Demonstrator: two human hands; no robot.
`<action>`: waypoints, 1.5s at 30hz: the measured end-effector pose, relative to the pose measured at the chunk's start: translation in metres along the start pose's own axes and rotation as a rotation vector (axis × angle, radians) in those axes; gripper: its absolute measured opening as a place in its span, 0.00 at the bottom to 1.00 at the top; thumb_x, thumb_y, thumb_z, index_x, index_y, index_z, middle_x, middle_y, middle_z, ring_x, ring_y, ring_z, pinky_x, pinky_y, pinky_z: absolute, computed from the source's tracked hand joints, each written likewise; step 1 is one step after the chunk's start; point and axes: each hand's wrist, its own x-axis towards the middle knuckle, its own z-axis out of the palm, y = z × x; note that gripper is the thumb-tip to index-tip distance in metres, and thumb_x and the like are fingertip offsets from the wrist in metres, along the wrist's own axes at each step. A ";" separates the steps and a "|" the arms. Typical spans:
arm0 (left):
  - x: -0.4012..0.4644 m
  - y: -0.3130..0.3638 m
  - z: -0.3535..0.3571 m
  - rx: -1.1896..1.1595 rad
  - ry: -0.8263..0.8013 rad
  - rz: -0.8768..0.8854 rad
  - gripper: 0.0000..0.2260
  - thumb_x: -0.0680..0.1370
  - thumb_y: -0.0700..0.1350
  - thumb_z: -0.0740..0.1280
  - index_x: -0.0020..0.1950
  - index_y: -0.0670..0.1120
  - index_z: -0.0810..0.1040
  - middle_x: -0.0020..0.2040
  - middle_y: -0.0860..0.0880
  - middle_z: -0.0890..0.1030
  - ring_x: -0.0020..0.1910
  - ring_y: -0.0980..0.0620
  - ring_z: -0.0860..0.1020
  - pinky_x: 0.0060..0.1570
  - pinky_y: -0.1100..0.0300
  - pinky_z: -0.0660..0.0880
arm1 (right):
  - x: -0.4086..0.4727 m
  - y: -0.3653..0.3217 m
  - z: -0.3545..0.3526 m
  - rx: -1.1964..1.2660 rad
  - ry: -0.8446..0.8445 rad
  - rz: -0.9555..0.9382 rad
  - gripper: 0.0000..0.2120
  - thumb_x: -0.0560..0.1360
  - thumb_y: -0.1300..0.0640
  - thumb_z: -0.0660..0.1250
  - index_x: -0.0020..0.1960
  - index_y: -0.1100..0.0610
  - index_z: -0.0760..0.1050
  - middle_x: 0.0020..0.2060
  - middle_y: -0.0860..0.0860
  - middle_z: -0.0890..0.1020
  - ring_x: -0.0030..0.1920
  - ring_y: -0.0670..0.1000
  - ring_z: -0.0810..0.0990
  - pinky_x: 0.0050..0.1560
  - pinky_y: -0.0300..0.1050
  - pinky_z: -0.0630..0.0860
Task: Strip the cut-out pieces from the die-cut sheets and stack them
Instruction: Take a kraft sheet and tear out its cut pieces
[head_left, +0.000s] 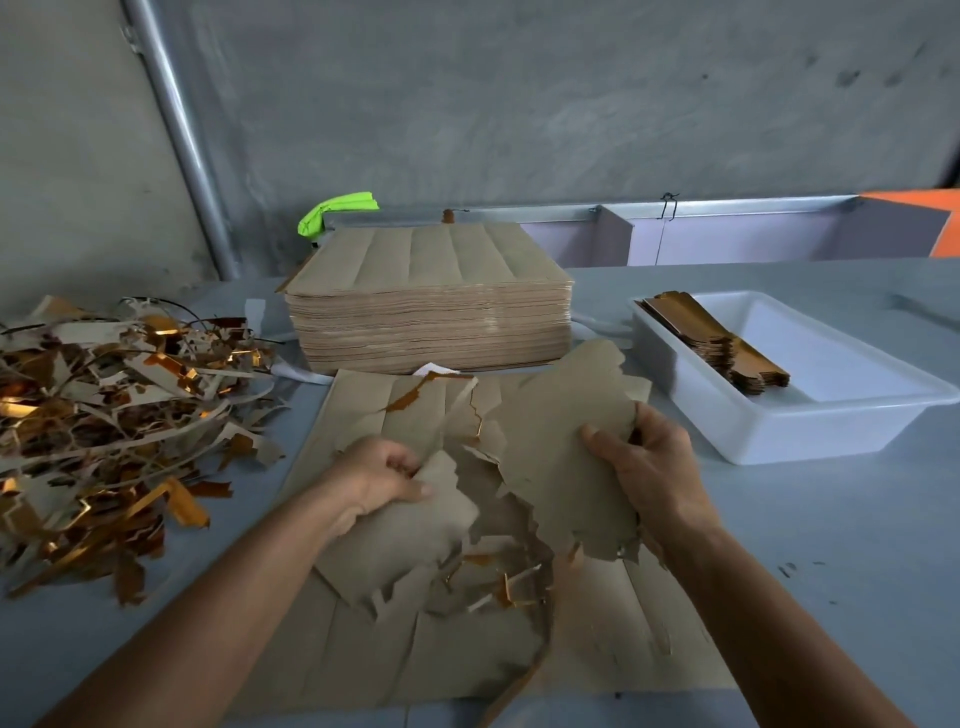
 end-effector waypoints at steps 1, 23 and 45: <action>0.000 0.003 -0.004 -0.076 0.042 0.050 0.10 0.70 0.38 0.75 0.49 0.43 0.80 0.45 0.46 0.80 0.47 0.48 0.77 0.50 0.57 0.73 | 0.001 -0.002 0.001 -0.009 -0.004 -0.011 0.09 0.75 0.58 0.68 0.47 0.45 0.73 0.41 0.43 0.81 0.40 0.46 0.82 0.29 0.35 0.76; -0.016 0.065 0.045 -0.735 0.375 0.393 0.10 0.71 0.32 0.72 0.39 0.45 0.74 0.32 0.51 0.82 0.32 0.58 0.79 0.36 0.67 0.77 | -0.007 -0.020 0.041 -0.121 -0.153 -0.083 0.21 0.76 0.47 0.64 0.51 0.67 0.76 0.45 0.63 0.82 0.46 0.62 0.81 0.45 0.56 0.81; 0.013 0.029 -0.027 -0.820 0.730 0.160 0.03 0.79 0.37 0.63 0.51 0.41 0.74 0.39 0.46 0.78 0.24 0.61 0.71 0.22 0.72 0.66 | 0.023 -0.025 -0.031 0.302 0.384 0.180 0.05 0.75 0.56 0.69 0.48 0.56 0.75 0.41 0.52 0.81 0.41 0.51 0.81 0.39 0.49 0.80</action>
